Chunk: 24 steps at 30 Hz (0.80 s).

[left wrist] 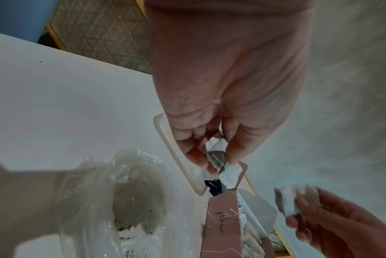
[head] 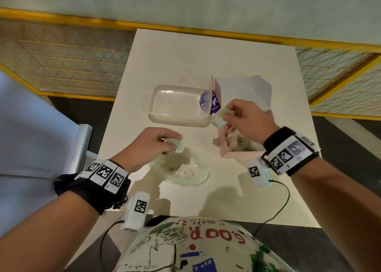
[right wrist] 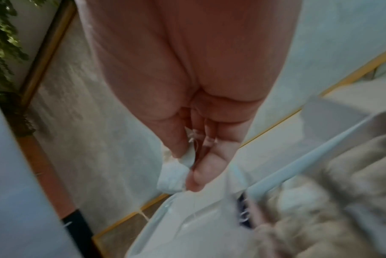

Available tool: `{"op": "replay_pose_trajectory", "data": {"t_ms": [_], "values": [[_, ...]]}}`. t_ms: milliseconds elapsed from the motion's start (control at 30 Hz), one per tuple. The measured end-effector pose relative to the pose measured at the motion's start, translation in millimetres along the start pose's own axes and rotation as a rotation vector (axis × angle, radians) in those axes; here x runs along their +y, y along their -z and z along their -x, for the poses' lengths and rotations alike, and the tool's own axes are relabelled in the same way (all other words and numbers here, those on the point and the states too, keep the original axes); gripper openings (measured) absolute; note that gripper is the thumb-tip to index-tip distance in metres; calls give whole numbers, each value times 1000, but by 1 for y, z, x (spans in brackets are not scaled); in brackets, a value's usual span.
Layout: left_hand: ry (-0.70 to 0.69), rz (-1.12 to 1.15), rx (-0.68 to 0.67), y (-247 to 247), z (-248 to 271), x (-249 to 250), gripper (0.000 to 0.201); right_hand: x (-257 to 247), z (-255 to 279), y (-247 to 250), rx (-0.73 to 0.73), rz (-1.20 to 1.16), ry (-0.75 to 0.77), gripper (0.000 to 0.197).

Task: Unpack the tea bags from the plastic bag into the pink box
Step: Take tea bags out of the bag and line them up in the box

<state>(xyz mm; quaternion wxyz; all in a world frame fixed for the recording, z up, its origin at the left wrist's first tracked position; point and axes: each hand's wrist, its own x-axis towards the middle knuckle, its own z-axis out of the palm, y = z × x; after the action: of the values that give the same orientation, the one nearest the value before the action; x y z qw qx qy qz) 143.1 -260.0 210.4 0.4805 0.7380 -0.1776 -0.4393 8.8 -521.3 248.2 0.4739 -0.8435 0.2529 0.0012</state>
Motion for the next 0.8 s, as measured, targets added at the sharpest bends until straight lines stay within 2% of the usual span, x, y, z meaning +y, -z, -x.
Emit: {"op": "replay_pose_trajectory", "data": {"t_ms": [167, 267, 300, 367, 433, 500, 600, 800], "values": [[5, 6, 48, -9, -1, 2, 30, 45, 4, 47, 63, 45, -142, 13], [18, -6, 62, -18, -1, 1, 27, 68, 2, 39, 55, 210, -107, 19], [22, -10, 66, -20, 0, 0, 26, 76, -1, 34, 21, 362, -61, 21], [32, -14, 73, -25, 1, -2, 25, 81, -2, 27, -126, 670, -40, 11], [39, -14, 81, -28, 1, -3, 24, 84, -2, 23, -255, 786, -75, 19], [50, -13, 99, -30, 2, -3, 24, 85, -1, 14, -323, 793, -85, 20], [73, 4, 121, -34, 2, -4, 24, 85, 1, 1, -351, 747, -44, 15], [87, 33, 120, -41, 2, -3, 23, 82, 6, -1, -373, 495, -70, 25]]}}
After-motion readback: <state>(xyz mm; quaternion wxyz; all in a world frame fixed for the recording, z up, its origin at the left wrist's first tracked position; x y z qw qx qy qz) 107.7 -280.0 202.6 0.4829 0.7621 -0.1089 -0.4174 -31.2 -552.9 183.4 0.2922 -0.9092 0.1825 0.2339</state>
